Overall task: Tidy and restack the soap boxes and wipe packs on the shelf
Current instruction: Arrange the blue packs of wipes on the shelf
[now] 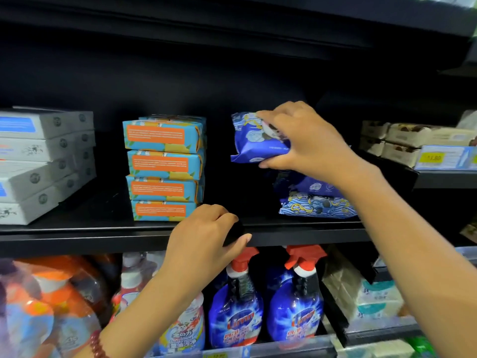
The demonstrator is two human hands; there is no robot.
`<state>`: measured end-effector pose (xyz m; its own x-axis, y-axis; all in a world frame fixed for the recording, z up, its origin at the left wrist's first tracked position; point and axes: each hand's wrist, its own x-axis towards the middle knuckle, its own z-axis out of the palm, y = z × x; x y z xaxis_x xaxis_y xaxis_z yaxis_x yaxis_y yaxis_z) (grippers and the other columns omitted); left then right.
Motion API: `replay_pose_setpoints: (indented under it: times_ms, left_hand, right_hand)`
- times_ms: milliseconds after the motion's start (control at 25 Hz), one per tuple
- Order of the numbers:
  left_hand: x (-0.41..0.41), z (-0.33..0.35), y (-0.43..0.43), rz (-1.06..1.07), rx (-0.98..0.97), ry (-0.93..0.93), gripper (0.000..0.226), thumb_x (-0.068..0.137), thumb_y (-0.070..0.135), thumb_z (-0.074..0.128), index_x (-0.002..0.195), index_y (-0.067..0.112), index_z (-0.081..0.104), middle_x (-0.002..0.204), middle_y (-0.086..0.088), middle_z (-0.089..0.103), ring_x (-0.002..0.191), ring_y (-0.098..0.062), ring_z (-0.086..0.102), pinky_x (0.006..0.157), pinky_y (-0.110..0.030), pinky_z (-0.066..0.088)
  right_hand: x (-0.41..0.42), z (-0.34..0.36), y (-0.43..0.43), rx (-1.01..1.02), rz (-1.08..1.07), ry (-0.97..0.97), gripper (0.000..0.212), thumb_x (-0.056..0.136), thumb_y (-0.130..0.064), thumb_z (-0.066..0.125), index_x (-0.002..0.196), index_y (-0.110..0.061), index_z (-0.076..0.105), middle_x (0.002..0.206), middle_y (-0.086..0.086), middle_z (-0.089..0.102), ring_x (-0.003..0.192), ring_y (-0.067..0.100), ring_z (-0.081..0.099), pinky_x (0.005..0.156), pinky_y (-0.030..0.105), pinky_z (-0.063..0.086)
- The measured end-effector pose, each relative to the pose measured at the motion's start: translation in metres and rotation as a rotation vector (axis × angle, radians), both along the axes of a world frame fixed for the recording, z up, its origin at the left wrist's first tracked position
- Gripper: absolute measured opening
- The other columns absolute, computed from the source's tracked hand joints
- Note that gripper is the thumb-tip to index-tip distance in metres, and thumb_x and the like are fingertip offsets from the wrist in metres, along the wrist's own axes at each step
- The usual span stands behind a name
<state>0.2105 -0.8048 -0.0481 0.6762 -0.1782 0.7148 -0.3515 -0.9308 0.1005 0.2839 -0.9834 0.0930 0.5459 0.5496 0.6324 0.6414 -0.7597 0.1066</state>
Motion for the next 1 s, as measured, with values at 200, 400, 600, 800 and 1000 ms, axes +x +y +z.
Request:
replay_pose_setpoints:
  times_ms: [200, 400, 600, 800, 1000]
  left_hand:
    - [0.009, 0.004, -0.010, -0.033, -0.116, 0.099, 0.047, 0.081, 0.055, 0.060, 0.112, 0.020, 0.067, 0.108, 0.007, 0.065, 0.106, -0.016, 0.056, 0.081, -0.036, 0.050]
    - [0.015, 0.007, -0.020, -0.049, -0.150, 0.128, 0.047, 0.077, 0.061, 0.060, 0.109, 0.027, 0.068, 0.108, 0.014, 0.064, 0.108, -0.009, 0.054, 0.083, -0.023, 0.043]
    - [0.015, 0.006, -0.020, -0.030, -0.143, 0.128, 0.049, 0.074, 0.064, 0.059, 0.102, 0.026, 0.071, 0.104, 0.015, 0.065, 0.106, -0.009, 0.056, 0.080, -0.025, 0.046]
    - [0.013, 0.007, -0.022, -0.020, -0.098, 0.054, 0.058, 0.074, 0.073, 0.052, 0.089, 0.022, 0.074, 0.093, 0.012, 0.069, 0.093, -0.013, 0.064, 0.069, -0.029, 0.052]
    - [0.013, 0.006, -0.024, -0.014, -0.071, 0.030, 0.048, 0.075, 0.064, 0.056, 0.086, 0.021, 0.075, 0.089, 0.010, 0.070, 0.088, -0.014, 0.067, 0.062, -0.028, 0.053]
  right_hand:
    - [0.005, 0.000, -0.059, -0.002, -0.049, 0.100, 0.083, 0.064, -0.046, 0.078, 0.136, -0.022, 0.045, 0.126, 0.000, 0.051, 0.117, 0.016, 0.038, 0.095, 0.037, 0.041]
    - [0.015, 0.000, -0.082, 0.001, -0.045, 0.164, 0.081, 0.062, -0.047, 0.078, 0.133, -0.023, 0.048, 0.121, -0.001, 0.054, 0.112, 0.019, 0.044, 0.095, 0.040, 0.041]
    - [0.023, 0.004, -0.089, -0.002, -0.005, 0.263, 0.075, 0.064, -0.049, 0.074, 0.132, -0.028, 0.049, 0.120, -0.012, 0.053, 0.115, 0.011, 0.045, 0.097, 0.030, 0.038]
    - [0.033, 0.006, -0.091, -0.028, 0.004, 0.314, 0.072, 0.070, -0.045, 0.073, 0.134, -0.027, 0.047, 0.132, -0.008, 0.049, 0.122, 0.012, 0.043, 0.105, 0.033, 0.035]
    - [0.037, -0.002, -0.092, -0.076, -0.010, 0.283, 0.071, 0.075, -0.049, 0.066, 0.138, -0.030, 0.041, 0.142, -0.006, 0.040, 0.131, 0.013, 0.033, 0.108, 0.031, 0.027]
